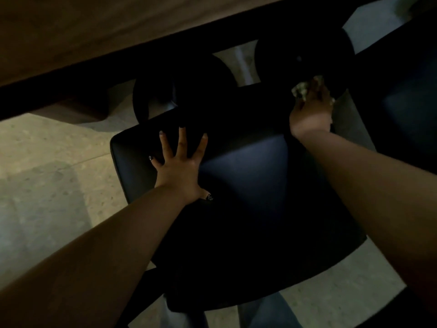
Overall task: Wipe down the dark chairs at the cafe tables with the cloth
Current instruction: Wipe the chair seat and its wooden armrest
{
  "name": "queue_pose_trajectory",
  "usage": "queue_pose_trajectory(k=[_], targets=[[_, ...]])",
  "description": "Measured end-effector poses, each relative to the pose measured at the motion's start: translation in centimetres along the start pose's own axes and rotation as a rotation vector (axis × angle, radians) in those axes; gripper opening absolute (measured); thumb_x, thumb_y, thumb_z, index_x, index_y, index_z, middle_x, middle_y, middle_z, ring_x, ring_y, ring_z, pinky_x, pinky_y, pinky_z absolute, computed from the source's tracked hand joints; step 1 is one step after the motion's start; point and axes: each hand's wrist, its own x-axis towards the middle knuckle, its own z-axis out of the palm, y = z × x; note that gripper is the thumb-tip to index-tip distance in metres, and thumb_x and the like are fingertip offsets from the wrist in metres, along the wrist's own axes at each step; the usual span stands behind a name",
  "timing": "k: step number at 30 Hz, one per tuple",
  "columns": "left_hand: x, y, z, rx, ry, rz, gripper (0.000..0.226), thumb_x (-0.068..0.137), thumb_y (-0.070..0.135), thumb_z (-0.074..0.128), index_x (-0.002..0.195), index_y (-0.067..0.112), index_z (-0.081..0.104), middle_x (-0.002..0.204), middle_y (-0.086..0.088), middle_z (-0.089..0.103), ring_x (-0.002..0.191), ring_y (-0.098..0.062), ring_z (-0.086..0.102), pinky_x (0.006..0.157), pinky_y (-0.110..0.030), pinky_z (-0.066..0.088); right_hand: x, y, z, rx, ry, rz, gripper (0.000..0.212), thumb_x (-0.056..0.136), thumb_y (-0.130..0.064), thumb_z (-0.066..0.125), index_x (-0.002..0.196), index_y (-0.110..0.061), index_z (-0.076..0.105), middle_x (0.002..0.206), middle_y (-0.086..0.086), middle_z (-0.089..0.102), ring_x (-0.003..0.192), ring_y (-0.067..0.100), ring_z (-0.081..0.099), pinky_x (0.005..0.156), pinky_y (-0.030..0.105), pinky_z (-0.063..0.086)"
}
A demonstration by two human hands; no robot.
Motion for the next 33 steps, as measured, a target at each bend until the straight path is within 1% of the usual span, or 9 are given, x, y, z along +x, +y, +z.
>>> queue_pose_trajectory(k=[3,7,13,17,20,23,27,30,33], targets=[[0.0,0.2,0.1,-0.003,0.016,-0.046,0.148,0.052,0.063,0.083,0.143,0.039,-0.032,0.156,-0.001,-0.032,0.139,-0.045,-0.029,0.105,-0.074,0.011,-5.1,3.1,-0.5,0.094,0.106,0.154,0.053,0.096,-0.015,0.039,0.144,0.002,0.030,0.144,0.027,0.034,0.135,0.037,0.031,0.115,0.037,0.017],[0.0,0.3,0.1,-0.030,0.020,-0.040,0.148,0.052,0.061,0.084,0.145,0.038,-0.030,0.156,0.000,-0.031,0.140,-0.043,-0.030,0.106,-0.073,0.009,-9.6,5.5,-0.3,0.089,0.101,0.057,0.052,0.097,-0.011,0.041,0.146,0.001,0.028,0.151,0.030,0.022,0.142,0.038,0.019,0.118,0.038,0.010],[-0.3,0.4,-0.7,-0.001,-0.019,-0.031,0.148,0.052,0.064,0.083,0.146,0.036,-0.028,0.157,-0.003,-0.030,0.140,-0.045,-0.028,0.108,-0.071,0.010,-7.5,2.6,0.1,-0.016,0.086,-0.058,0.048,0.097,-0.013,0.037,0.140,0.007,0.035,0.148,0.030,0.028,0.141,0.040,0.021,0.117,0.046,0.009],[0.0,-0.7,-2.4,0.040,-0.113,0.056,0.144,0.058,0.055,0.085,0.149,0.033,-0.024,0.158,-0.005,-0.028,0.141,-0.048,-0.021,0.112,-0.064,0.019,-14.4,0.2,1.9,-0.042,-0.137,-0.639,0.048,0.090,-0.008,0.048,0.136,0.006,0.044,0.144,0.032,0.036,0.135,0.049,0.030,0.111,0.063,0.017],[0.2,-2.7,-3.6,0.122,-0.154,0.163,0.138,0.063,0.045,0.086,0.152,0.027,-0.017,0.160,-0.004,-0.023,0.145,-0.046,-0.011,0.115,-0.057,0.026,-12.8,1.7,1.0,-0.166,-0.213,-0.972,0.047,0.087,-0.007,0.056,0.133,0.004,0.050,0.138,0.029,0.046,0.128,0.049,0.041,0.106,0.062,0.025],[-0.5,-5.5,-3.4,0.146,-0.123,0.281,0.129,0.070,0.040,0.083,0.154,0.018,-0.012,0.159,-0.003,-0.024,0.147,-0.034,-0.013,0.120,-0.047,0.018,-8.8,1.7,0.1,-0.135,-0.114,-0.743,0.045,0.089,-0.011,0.048,0.129,0.007,0.051,0.131,0.032,0.050,0.124,0.051,0.044,0.107,0.059,0.032],[-2.8,-8.5,-1.6,-0.158,-0.020,0.276,0.111,0.082,0.037,0.074,0.148,0.019,-0.013,0.156,0.002,-0.022,0.143,-0.014,-0.021,0.122,-0.040,0.006,-10.2,-2.8,1.8,-0.130,-0.001,-0.364,0.046,0.092,-0.014,0.044,0.133,0.005,0.047,0.143,0.029,0.037,0.136,0.043,0.029,0.117,0.050,0.011],[-3.0,-9.3,-1.0,-0.404,0.124,0.061,0.087,0.094,0.029,0.060,0.154,0.015,-0.001,0.162,-0.006,-0.008,0.147,-0.018,-0.013,0.119,-0.033,0.007,-16.5,-6.0,3.8,-0.080,-0.152,-0.735,0.042,0.082,-0.009,0.056,0.123,-0.003,0.058,0.129,0.026,0.053,0.123,0.045,0.046,0.109,0.057,0.028],[-2.5,-9.9,-1.9,-0.373,0.128,-0.046,0.069,0.100,0.019,0.048,0.154,0.010,0.007,0.163,-0.014,0.003,0.149,-0.027,-0.009,0.119,-0.035,0.008,-18.4,-5.3,3.5,-0.113,-0.301,-1.150,0.057,0.081,-0.009,0.064,0.136,-0.003,0.049,0.143,0.022,0.044,0.133,0.042,0.039,0.109,0.057,0.020]])
